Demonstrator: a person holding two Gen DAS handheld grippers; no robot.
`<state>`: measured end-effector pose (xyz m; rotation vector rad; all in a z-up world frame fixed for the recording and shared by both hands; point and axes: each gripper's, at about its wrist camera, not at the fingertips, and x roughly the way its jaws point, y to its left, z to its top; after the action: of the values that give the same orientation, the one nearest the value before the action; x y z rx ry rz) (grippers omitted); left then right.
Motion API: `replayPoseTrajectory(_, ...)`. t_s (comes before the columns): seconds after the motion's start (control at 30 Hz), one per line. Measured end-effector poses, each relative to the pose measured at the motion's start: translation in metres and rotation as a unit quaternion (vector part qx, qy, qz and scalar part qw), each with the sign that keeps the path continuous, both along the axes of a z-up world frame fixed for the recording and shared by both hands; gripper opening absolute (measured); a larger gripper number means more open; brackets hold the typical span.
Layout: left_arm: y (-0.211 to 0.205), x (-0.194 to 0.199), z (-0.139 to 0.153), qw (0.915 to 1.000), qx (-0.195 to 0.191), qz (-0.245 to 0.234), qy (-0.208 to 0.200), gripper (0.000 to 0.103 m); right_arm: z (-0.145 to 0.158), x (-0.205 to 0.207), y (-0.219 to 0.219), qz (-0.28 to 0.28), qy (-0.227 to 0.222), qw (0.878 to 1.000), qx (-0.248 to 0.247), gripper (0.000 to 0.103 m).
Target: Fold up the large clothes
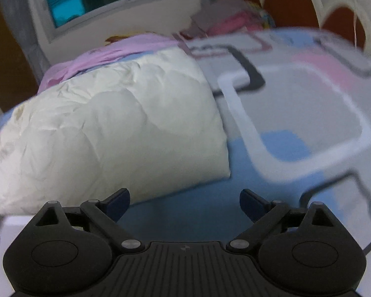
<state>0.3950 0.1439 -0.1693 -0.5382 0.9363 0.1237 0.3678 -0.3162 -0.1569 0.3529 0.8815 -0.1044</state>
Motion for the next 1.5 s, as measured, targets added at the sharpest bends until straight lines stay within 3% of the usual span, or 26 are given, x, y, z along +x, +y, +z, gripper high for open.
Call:
replayPoseTrajectory(0.07, -0.001, 0.002, -0.008, 0.9995, -0.029, 0.008, -0.002, 0.100, -0.005, 0.002, -0.006, -0.010, 0.003, 0.999, 0.032, 0.095)
replayPoseTrajectory(0.33, -0.001, 0.018, -0.019, 0.9950, -0.081, 0.036, -0.046, 0.101, -0.020, 0.026, -0.019, -0.048, -0.013, 0.993, 0.109, 0.095)
replayPoseTrajectory(0.53, 0.003, 0.034, -0.023, 0.9889, -0.108, 0.071, -0.074, 0.075, -0.022, 0.050, -0.022, -0.079, -0.036, 0.987, 0.132, 0.094)
replayPoseTrajectory(0.63, 0.004, 0.039, -0.025, 0.9875, -0.114, 0.084, -0.071, 0.057, -0.022, 0.056, -0.020, -0.079, -0.045, 0.988, 0.122, 0.074)
replayPoseTrajectory(0.7, 0.003, 0.039, -0.024, 0.9879, -0.113, 0.080, -0.069, 0.039, -0.020, 0.056, -0.020, -0.077, -0.049, 0.989, 0.118, 0.065)
replayPoseTrajectory(0.77, 0.001, 0.039, -0.021, 0.9889, -0.107, 0.075, -0.071, 0.032, -0.016, 0.055, -0.021, -0.071, -0.055, 0.989, 0.118, 0.046)
replayPoseTrajectory(0.9, -0.001, 0.036, -0.007, 0.9892, -0.099, 0.064, -0.087, 0.020, -0.001, 0.052, -0.022, -0.049, -0.070, 0.990, 0.116, 0.030)
replayPoseTrajectory(1.2, 0.006, -0.004, 0.036, 0.9883, -0.095, 0.030, -0.116, 0.017, 0.040, 0.011, -0.020, -0.023, -0.098, 0.988, 0.118, 0.025)
replayPoseTrajectory(1.5, 0.031, -0.098, 0.040, 0.9873, -0.122, 0.012, -0.101, 0.017, 0.047, -0.091, -0.008, -0.033, -0.080, 0.988, 0.125, 0.025)
